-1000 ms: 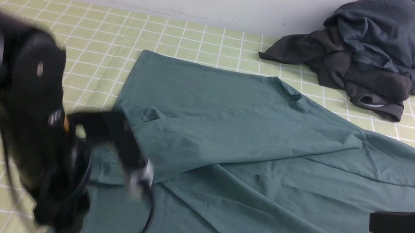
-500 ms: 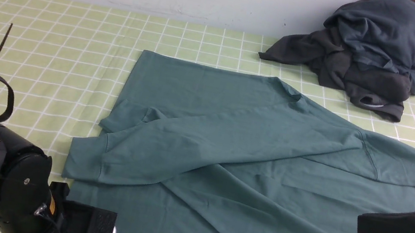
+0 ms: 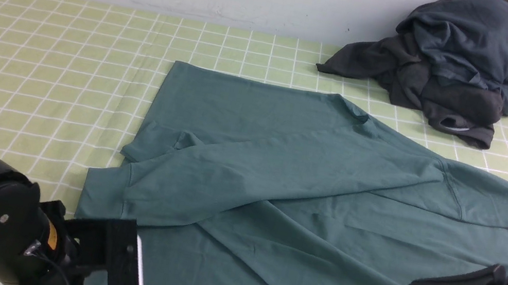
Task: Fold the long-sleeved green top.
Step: Use both arms simultaneously to clamp the lower edge of the clothing fabric
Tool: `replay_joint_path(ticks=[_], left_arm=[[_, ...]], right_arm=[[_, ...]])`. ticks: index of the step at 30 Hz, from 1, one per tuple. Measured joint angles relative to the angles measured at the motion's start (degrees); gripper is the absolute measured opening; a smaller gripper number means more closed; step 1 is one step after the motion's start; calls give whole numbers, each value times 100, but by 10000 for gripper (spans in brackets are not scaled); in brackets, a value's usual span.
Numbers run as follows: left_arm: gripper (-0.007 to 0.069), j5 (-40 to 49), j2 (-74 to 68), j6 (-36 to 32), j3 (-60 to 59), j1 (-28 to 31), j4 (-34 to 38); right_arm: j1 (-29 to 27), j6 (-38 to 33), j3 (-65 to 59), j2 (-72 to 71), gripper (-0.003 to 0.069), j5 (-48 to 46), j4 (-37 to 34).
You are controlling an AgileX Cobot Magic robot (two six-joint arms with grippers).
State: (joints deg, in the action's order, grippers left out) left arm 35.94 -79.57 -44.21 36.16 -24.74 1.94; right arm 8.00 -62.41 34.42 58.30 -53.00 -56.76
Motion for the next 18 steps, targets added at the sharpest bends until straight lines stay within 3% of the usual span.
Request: replay_joint_path(ticks=[4,7,13,14,15,18], left_arm=[[0,157,304,720,0,0,0],[0,339,559,1243,0,0,0],[0,458,843,1598,-1,0,95],[0,464,850,1606,-1,0,113],[0,463,886,1631,-1,0,189],[0,470,892,1644,-1,0,245]], right_arm=[[190,-35,316,0,-10,-326,490],[374,-17,898,27,-4,-325,1879],[414,34,1195,554,43,154,4920],[414,47,1195,586,46,154,4920],[404,180,1097,850,73,154,5460],[404,320,768,1314,131,288,6036]])
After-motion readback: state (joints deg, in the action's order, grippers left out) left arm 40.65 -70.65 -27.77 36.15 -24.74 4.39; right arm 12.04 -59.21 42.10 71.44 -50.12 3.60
